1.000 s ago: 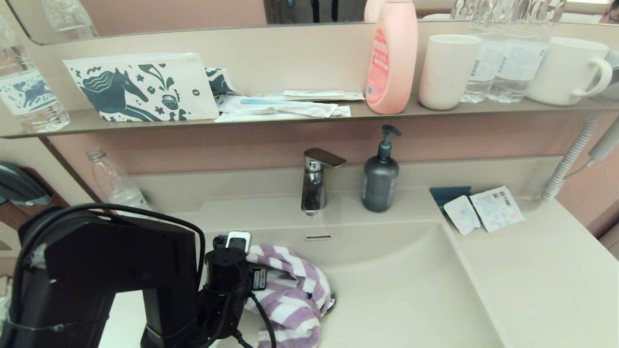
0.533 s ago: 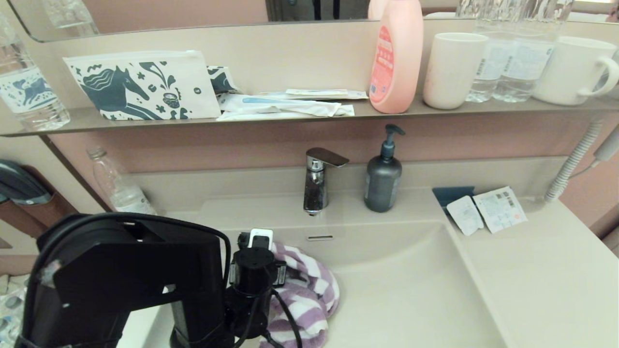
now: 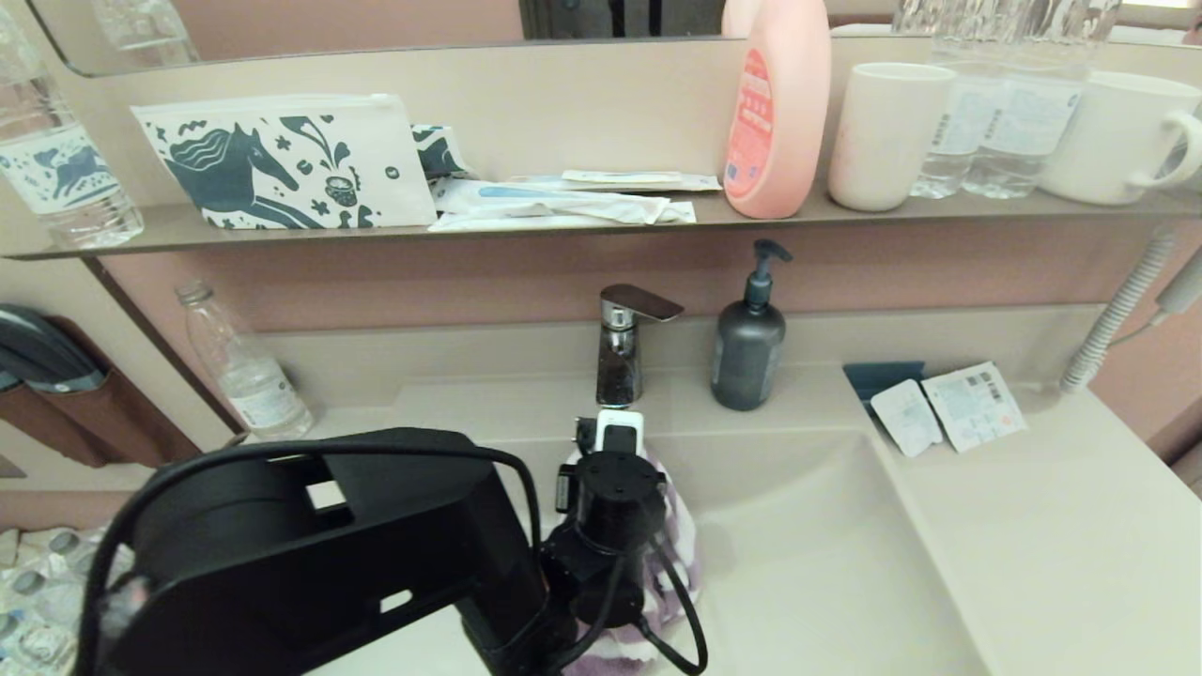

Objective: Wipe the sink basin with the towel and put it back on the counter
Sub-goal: Wipe the sink

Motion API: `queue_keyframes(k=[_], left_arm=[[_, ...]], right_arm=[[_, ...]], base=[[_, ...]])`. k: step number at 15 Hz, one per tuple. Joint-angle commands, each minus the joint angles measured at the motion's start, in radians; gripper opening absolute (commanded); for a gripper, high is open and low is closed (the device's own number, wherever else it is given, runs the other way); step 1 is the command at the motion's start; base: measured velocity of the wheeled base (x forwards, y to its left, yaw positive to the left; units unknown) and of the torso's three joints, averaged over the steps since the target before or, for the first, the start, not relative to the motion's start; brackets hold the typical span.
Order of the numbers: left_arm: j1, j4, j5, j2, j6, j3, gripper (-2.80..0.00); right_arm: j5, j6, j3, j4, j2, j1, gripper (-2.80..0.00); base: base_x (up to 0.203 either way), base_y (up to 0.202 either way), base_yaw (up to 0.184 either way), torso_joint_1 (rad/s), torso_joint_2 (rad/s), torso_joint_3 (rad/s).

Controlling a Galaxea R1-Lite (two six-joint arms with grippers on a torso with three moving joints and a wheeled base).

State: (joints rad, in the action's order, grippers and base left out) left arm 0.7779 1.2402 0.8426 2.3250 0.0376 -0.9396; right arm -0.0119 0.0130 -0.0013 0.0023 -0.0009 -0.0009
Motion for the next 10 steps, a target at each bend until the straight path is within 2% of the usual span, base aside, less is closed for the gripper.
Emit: queue_keyframes(k=[1,4,10], left_arm=[[0.055,-0.020,0.027,0.013,0.005,-0.080,-2.80],[0.104,-0.028,0.059,0.050,0.005,-0.124,-2.80],[0.180,-0.029,0.095,0.064,-0.033,-0.111,-2.80]], right_arm=[[0.000,0.001,0.000,0.001,0.001,0.001,-2.80],[0.001,0.001,0.000,0.001,0.001,0.001,-2.80],[0.001,0.001,0.000,0.001,0.001,0.001,-2.80]], base=[[0.000,0.000,0.000,0.000,0.00,0.000],[0.000,0.000,0.000,0.017,0.01,0.001],[0.000,0.000,0.000,0.000,0.00,0.000]])
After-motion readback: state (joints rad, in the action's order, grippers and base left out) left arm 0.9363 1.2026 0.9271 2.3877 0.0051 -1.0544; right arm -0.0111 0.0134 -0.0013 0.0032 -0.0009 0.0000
